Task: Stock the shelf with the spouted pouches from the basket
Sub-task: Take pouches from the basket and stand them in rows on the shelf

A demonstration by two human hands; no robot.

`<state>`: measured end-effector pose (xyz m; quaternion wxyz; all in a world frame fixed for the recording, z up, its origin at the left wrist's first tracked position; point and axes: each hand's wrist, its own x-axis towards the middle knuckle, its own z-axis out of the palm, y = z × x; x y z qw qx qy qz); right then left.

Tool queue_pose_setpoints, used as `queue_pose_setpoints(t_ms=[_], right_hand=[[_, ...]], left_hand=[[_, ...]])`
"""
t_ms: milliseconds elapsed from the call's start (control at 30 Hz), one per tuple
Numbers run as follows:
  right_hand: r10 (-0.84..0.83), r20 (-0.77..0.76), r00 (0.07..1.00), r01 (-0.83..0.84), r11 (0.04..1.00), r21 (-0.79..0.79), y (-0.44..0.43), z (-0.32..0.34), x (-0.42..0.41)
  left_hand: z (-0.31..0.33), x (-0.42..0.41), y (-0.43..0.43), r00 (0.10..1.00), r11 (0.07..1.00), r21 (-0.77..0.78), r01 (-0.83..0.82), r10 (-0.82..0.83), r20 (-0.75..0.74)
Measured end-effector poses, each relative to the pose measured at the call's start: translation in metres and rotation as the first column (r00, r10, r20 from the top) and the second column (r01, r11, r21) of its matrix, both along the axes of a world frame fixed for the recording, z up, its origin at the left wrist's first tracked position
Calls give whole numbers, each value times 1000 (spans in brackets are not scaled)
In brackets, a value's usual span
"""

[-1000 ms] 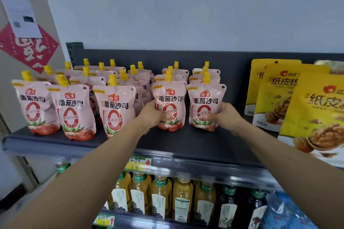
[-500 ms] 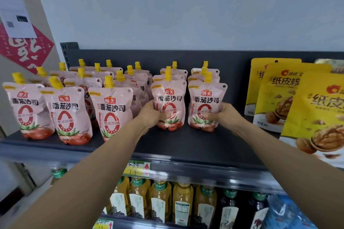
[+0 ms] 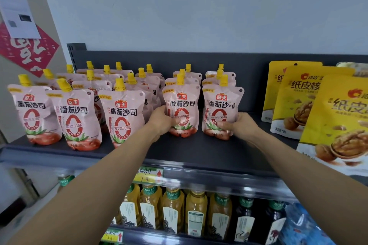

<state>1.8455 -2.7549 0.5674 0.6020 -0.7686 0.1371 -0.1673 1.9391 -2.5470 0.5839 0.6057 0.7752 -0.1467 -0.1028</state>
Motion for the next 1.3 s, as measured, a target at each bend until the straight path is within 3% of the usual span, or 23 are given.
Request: queue_pose_setpoints(t_ms=[400,700,1133,1300], right_hand=[[-58,10,998,58,998,8,3,-2,1],[-94,39,995,93,995,17,6,-8,0],[-37,69,997,31,996,78,20,0,-14],[-14,93,996,6,996,90,24,4,-19]], left_hand=[[-9,-8,0,995,995,2,-100,100,21],[-9,-20,6,971,970,135,-201,180,156],[-1,-57,14,945,946,199,-257,203,255],[2,-72,11,959,966,205,-155,98,265]])
